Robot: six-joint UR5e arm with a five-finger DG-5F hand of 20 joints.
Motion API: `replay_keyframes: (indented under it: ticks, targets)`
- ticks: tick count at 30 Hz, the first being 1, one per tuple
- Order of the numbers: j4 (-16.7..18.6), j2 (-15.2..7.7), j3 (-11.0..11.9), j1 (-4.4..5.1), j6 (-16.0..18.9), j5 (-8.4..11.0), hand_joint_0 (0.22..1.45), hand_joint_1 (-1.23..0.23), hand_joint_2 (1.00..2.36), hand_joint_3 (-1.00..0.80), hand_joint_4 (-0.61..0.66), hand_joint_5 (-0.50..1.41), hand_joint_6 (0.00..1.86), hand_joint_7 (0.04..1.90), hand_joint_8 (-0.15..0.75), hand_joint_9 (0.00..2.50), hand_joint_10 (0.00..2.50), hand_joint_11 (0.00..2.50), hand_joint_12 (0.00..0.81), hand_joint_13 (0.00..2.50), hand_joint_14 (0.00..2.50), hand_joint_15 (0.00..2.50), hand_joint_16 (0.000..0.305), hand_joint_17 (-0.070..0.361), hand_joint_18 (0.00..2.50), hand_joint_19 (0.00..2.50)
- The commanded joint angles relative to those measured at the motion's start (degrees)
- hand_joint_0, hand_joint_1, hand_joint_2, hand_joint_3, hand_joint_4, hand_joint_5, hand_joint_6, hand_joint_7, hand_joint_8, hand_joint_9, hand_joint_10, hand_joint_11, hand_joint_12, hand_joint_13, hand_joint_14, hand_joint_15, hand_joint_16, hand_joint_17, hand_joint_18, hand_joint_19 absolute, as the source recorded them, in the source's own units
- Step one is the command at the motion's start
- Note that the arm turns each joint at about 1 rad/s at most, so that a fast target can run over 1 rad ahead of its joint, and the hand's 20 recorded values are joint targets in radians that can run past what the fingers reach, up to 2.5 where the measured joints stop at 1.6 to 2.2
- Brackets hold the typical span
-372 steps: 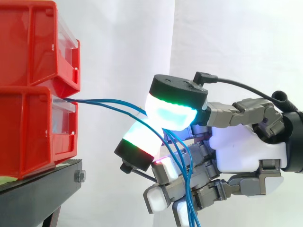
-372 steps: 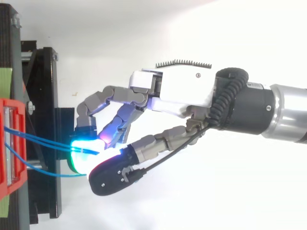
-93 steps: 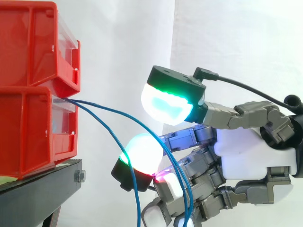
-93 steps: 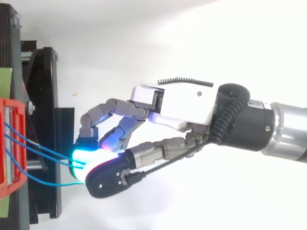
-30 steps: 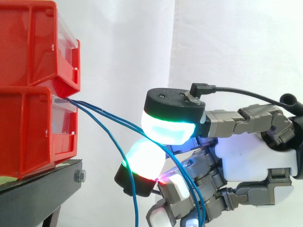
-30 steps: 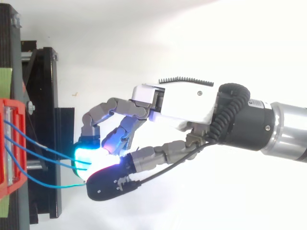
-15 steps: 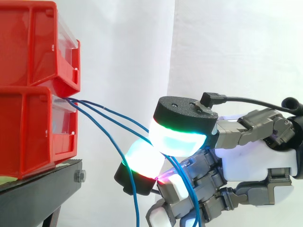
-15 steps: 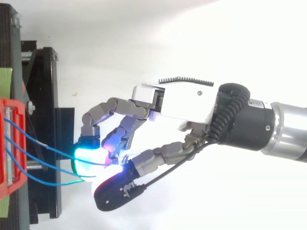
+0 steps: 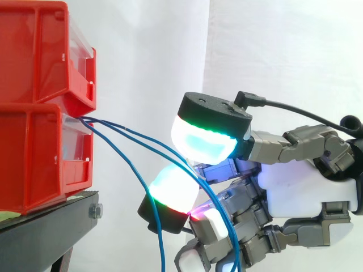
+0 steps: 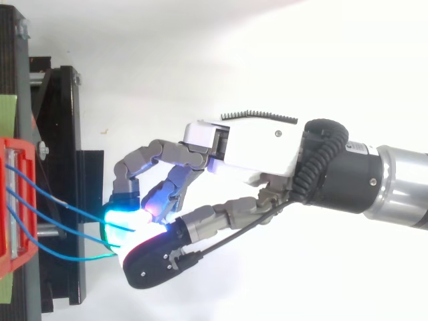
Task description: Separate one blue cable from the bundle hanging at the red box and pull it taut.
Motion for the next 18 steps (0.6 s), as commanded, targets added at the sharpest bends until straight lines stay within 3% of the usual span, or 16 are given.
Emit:
replay_keyframes:
  ticks: [1, 11, 14, 18]
  targets:
    - [-0.18, 0.01, 0.00, 0.01, 0.21, 0.05, 0.61, -0.64, 1.00, -0.50, 0.15, -0.16, 0.82, 1.17, 0.337, 1.09, 0.02, 0.89, 0.387, 0.87, 0.02, 0.57, 0.046, 0.103, 0.89, 0.70]
    - [-0.26, 0.01, 0.00, 0.01, 0.12, 0.13, 0.81, -0.86, 1.00, -0.48, 0.04, -0.21, 0.86, 1.12, 0.312, 0.96, 0.02, 0.87, 0.382, 0.82, 0.02, 0.55, 0.045, 0.101, 0.85, 0.64]
    - [-0.26, 0.01, 0.00, 0.01, 0.04, 0.22, 0.82, -0.87, 1.00, -0.50, 0.08, -0.21, 0.86, 1.09, 0.305, 0.95, 0.02, 0.88, 0.379, 0.82, 0.02, 0.55, 0.045, 0.101, 0.84, 0.62]
    - [-0.26, 0.01, 0.00, 0.01, 0.04, 0.22, 0.75, -0.89, 1.00, -0.50, 0.08, -0.20, 0.85, 1.13, 0.308, 0.98, 0.02, 0.89, 0.375, 0.83, 0.02, 0.55, 0.045, 0.100, 0.86, 0.60]
